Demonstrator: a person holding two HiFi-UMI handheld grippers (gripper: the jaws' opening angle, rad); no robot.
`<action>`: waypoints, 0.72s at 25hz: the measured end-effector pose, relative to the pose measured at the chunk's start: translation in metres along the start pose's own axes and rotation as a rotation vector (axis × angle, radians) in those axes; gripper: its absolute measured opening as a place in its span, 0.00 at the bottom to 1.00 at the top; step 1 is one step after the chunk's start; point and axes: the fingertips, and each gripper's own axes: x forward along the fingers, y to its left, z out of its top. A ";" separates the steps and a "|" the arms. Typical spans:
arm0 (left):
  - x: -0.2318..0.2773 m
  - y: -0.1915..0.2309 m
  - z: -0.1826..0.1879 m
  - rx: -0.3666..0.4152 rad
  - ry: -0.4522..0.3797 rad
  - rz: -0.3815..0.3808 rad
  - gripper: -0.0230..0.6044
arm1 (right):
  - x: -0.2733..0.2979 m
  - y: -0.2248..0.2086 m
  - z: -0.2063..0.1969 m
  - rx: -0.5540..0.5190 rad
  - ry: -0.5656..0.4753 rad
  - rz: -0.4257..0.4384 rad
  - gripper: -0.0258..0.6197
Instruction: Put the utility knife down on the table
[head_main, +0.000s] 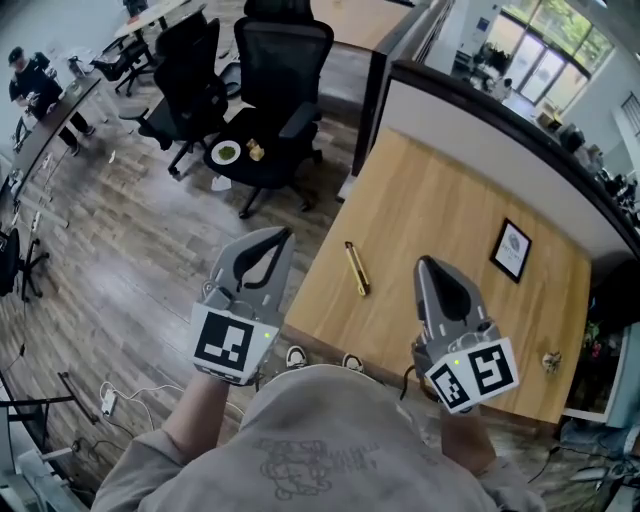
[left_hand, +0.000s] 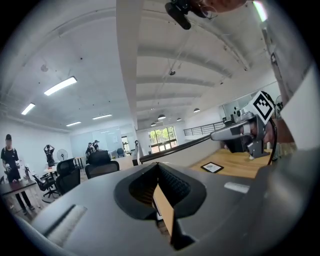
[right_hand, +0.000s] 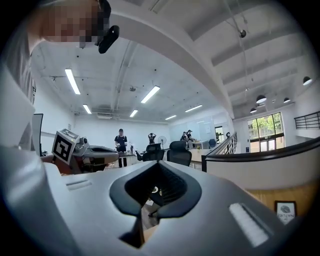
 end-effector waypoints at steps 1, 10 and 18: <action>-0.002 -0.001 -0.003 0.015 0.019 0.012 0.04 | -0.002 0.002 -0.005 0.006 0.013 0.001 0.06; -0.004 0.005 -0.016 0.013 0.044 0.011 0.04 | 0.008 0.012 -0.018 0.018 0.058 0.013 0.06; -0.019 0.021 -0.021 -0.001 0.053 0.026 0.04 | 0.020 0.027 -0.014 -0.029 0.060 0.014 0.06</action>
